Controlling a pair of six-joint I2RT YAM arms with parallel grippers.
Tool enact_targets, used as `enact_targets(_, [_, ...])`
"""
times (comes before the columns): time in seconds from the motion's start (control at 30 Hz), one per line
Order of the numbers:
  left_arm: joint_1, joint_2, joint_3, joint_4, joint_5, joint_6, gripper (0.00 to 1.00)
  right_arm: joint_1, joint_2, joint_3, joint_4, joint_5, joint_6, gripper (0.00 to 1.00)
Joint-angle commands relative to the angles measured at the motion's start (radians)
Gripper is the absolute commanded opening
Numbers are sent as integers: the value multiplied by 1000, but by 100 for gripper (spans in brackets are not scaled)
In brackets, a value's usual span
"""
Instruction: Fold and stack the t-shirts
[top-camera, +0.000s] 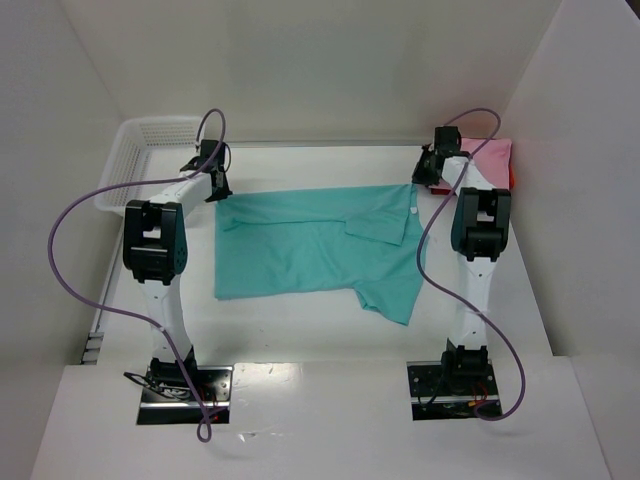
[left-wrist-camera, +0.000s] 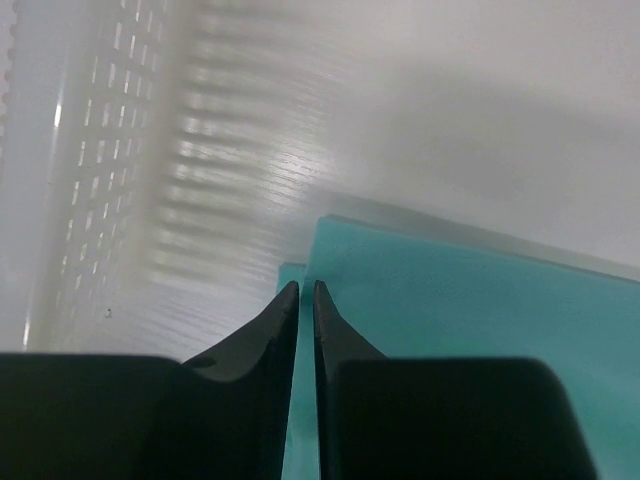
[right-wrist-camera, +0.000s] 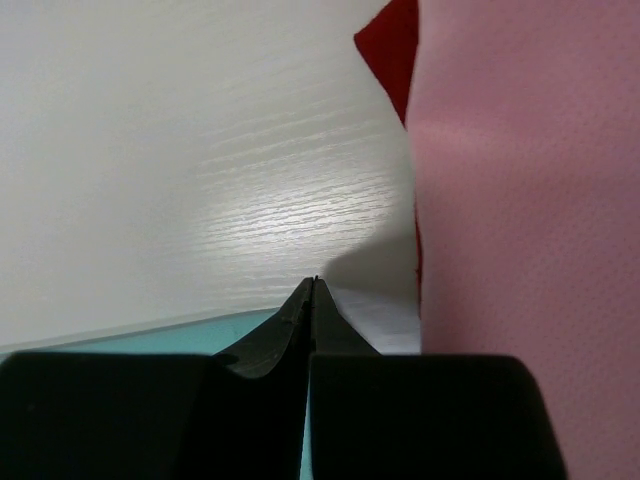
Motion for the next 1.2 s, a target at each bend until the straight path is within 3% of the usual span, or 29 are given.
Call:
enact_targets(0.0, [3,12,26,2,-10,40,21,-16,19,64,-7,2,-18,0])
enact_targets(0.2, [3,-20,26,1,64,59,50,-16,-20,84,-17,-74,-18,18])
enact_targets(0.37, [-6,-48,40,33,119,71,65,-16,-134,5,17,-98,-18,33])
enact_targets(0.5, [-6,-20,59,23,119,70,66,-16,-208,-98,59,-107,-18,41])
enact_targets(0.73, [-15,38,82,-3,86,43,52,-16,-217,-176,80,-116,-18,41])
enact_targets(1.17, [-15,90,117,-43,-2,33,52,-16,-134,-157,72,-133,-27,43])
